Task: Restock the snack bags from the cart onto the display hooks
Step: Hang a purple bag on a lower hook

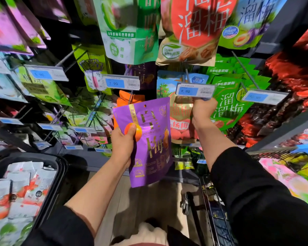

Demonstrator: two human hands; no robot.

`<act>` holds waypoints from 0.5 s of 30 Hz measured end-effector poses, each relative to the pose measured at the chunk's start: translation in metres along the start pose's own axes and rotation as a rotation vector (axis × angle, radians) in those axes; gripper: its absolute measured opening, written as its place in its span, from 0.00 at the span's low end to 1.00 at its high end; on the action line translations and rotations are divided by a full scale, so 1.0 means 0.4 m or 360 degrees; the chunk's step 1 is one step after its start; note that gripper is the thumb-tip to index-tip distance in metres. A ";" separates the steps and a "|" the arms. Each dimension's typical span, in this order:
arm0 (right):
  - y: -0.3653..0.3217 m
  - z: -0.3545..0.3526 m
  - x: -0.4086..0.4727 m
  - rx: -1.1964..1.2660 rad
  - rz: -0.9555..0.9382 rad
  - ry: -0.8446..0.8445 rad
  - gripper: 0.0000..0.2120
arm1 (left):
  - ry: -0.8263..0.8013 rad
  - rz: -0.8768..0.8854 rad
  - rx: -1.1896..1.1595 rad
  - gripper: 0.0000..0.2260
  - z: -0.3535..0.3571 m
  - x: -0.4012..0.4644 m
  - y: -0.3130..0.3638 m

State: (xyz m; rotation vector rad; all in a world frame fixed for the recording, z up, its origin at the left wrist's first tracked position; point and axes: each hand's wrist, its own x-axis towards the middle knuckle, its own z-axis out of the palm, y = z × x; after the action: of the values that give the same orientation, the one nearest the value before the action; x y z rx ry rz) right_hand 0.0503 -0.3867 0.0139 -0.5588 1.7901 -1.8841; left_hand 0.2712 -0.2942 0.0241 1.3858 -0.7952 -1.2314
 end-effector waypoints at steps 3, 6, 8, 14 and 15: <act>0.012 0.037 0.036 0.0131 0.0128 -0.0026 0.08 | 0.0013 0.0022 0.0006 0.09 -0.001 0.001 0.011; 0.035 0.049 0.070 0.0034 0.0188 -0.0027 0.06 | 0.0045 0.0023 0.0042 0.09 -0.011 0.009 0.014; 0.057 0.036 0.064 -0.0060 0.0173 0.0032 0.04 | 0.0055 0.0017 0.0043 0.07 -0.019 0.015 0.013; 0.082 0.063 -0.095 -0.0195 0.0478 -0.0709 0.20 | 0.0078 0.0007 0.0050 0.07 -0.054 0.028 -0.001; 0.067 0.075 -0.133 -0.0032 0.0584 -0.1125 0.20 | 0.0061 0.0007 0.0059 0.08 -0.062 0.029 -0.002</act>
State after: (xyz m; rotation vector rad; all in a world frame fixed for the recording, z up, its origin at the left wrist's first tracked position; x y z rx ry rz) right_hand 0.1124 -0.3796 -0.0092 -0.7302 1.3246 -1.2101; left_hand 0.2978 -0.2980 0.0177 1.4330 -0.7978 -1.1887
